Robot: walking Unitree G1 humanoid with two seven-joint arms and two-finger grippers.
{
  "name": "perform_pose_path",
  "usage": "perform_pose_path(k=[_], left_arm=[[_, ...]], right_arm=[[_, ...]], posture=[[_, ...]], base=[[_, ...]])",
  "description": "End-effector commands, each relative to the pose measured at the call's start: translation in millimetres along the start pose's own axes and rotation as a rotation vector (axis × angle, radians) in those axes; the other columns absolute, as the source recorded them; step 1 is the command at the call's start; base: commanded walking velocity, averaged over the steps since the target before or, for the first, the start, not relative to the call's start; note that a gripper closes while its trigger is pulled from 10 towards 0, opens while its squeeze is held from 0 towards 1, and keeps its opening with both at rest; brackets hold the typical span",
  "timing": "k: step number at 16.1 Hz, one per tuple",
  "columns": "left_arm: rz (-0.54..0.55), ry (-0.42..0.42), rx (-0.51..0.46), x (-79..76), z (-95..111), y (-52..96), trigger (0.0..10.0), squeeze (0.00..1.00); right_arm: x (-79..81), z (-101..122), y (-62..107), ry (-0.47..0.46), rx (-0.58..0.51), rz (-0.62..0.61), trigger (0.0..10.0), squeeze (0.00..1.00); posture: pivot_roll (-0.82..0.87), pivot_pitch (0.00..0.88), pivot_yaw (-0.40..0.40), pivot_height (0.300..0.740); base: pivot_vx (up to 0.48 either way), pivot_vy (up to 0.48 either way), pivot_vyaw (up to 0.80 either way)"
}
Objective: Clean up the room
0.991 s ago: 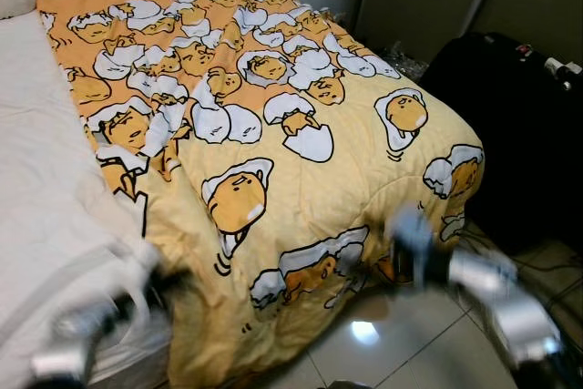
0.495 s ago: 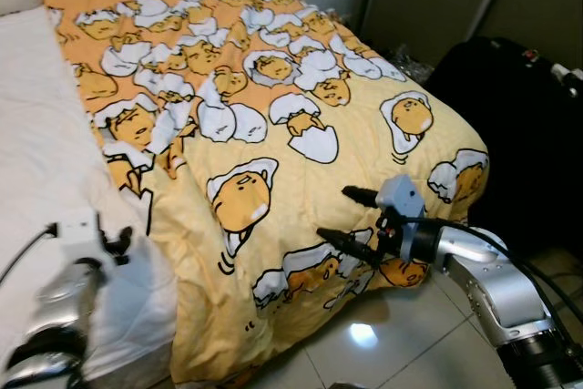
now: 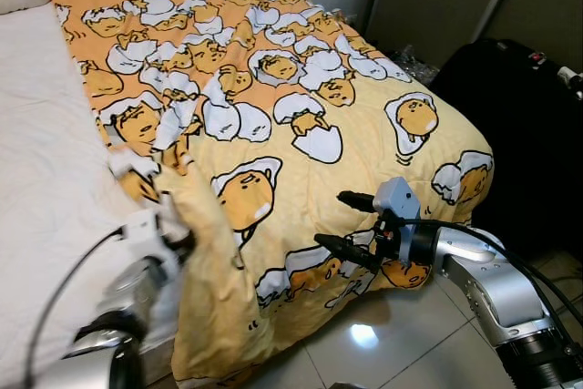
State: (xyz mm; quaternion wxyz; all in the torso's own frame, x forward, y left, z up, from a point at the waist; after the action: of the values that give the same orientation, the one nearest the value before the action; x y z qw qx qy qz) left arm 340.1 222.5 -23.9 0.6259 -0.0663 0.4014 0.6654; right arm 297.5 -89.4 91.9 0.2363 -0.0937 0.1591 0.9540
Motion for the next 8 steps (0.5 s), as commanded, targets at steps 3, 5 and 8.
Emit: perform_pose_path(k=[3, 5, 8], left_arm=[[-0.143, 0.271, -0.122, -10.6, 26, 3.0, 10.0, 1.0], [-0.261, 0.378, -0.103, -14.2, 21, 11.0, 10.0, 0.74], [-0.432, 0.367, 0.019, -28.6, 2, 23.3, 10.0, 0.0]], right_arm=[[-1.9, -2, 5.0, 0.003, 0.015, -0.006, 10.0, 0.0], [0.8, -4, 4.8, -0.005, 0.018, 0.004, 10.0, 0.0], [2.6, -4, 3.8, -0.005, 0.018, 0.019, 10.0, 0.0]], posture=[[-0.2, 0.0, -0.04, 0.74], [-0.19, 0.0, -0.042, 0.74], [-0.19, 0.0, -0.047, 0.74]], base=[[0.0, 0.0, 0.0], [0.0, 0.0, 0.0], [0.0, 0.0, 0.0]])
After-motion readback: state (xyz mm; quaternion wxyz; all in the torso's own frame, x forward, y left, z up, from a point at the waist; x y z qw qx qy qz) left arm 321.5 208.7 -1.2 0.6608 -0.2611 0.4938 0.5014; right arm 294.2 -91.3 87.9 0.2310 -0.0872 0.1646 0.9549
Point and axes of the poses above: a point about 5 cm out from each wrist's last joint towards the gripper, its own y axis pointing back from the gripper into the wrist, its own z axis along the axis of the wrist's last joint, x = y × z, the point moved 6 cm from there along -y, pointing out of the wrist towards the gripper, and after that the axes turned 15 degrees about y, right-handed, at the moved point
